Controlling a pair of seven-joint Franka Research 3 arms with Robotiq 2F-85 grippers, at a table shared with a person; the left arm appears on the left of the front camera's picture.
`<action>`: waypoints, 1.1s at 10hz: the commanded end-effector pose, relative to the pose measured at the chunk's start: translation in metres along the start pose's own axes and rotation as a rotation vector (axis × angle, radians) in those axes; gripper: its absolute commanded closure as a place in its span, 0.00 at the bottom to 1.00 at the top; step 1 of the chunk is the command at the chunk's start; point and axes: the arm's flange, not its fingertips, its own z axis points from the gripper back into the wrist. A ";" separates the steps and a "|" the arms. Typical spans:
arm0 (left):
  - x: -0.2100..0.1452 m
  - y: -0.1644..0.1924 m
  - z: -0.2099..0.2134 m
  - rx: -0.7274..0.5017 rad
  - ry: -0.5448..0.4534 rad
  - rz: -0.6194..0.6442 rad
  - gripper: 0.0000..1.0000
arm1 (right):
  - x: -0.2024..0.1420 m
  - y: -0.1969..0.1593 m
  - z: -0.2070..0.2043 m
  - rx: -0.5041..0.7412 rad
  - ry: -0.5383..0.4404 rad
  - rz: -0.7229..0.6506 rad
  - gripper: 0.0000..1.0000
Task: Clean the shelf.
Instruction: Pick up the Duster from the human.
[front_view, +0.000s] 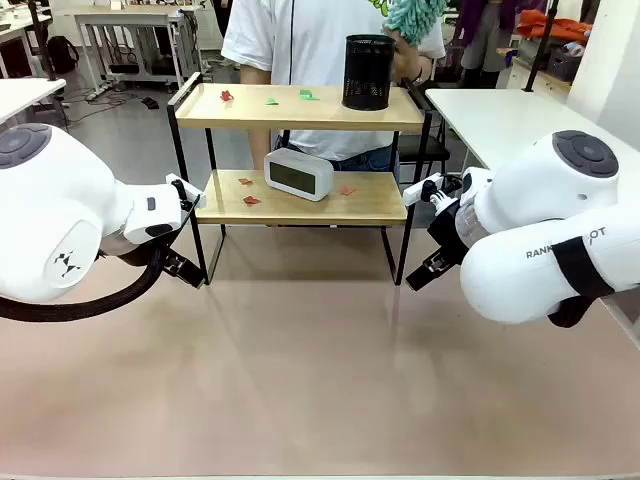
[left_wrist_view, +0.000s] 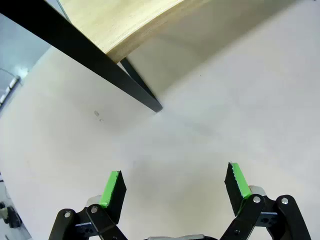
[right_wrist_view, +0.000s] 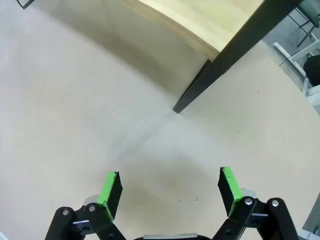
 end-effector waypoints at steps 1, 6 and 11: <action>0.000 0.000 0.000 0.000 0.000 0.000 0.00 | 0.000 0.000 0.000 0.000 0.000 0.000 0.00; 0.000 0.000 0.000 0.000 0.000 0.000 0.00 | 0.000 0.000 0.000 0.000 0.000 0.000 0.00; -0.001 0.008 0.053 -0.179 -0.041 -0.026 0.00 | 0.009 -0.017 0.068 0.112 0.110 0.062 0.00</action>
